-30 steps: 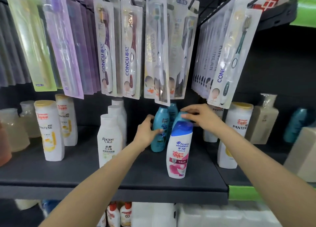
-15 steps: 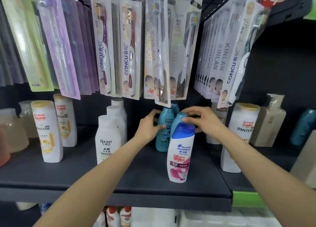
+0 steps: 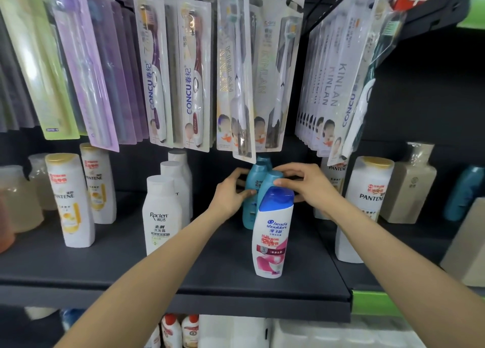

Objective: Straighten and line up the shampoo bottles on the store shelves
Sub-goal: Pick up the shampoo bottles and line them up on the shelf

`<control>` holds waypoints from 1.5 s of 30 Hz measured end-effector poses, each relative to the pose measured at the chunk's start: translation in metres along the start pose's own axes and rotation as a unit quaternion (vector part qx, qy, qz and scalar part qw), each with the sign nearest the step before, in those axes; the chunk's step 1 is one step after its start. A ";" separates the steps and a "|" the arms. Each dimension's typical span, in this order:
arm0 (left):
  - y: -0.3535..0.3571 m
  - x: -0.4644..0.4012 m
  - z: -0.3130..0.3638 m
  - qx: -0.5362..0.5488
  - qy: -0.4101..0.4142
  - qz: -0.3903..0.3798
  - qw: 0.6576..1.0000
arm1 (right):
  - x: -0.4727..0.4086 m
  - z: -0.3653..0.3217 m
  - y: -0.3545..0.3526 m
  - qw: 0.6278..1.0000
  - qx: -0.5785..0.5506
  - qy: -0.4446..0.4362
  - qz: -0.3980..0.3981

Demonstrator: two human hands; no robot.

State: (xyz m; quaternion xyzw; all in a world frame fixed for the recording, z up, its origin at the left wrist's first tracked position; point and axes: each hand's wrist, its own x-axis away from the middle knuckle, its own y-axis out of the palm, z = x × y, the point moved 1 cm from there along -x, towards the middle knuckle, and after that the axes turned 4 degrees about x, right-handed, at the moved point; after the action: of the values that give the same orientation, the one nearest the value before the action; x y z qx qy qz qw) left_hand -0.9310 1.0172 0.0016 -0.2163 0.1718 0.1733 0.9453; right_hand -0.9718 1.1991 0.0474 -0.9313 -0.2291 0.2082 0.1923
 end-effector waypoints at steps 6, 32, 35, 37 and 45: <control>0.005 0.002 0.006 -0.003 -0.002 -0.008 1.000 | 0.001 -0.003 0.003 1.000 0.000 0.000 0.000; -0.014 0.005 0.041 -0.173 0.132 -0.076 0.973 | -0.062 0.004 -0.001 0.993 0.113 -0.033 -0.023; -0.015 0.003 0.038 -0.199 0.132 -0.076 0.968 | -0.071 0.007 0.003 0.989 0.134 -0.038 -0.044; -0.015 0.003 0.039 -0.208 0.139 -0.073 0.965 | -0.075 0.010 0.004 0.988 0.145 -0.044 -0.030; -0.011 0.002 0.047 -0.223 0.152 -0.077 0.960 | -0.066 0.019 0.001 0.987 0.118 -0.038 0.103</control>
State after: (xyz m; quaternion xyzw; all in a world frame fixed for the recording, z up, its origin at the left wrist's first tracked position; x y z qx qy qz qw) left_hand -0.9133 1.0306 0.0448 -0.4578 0.2534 0.0987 0.8464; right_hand -1.0333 1.1698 0.0507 -0.9121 -0.1131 0.2874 0.2696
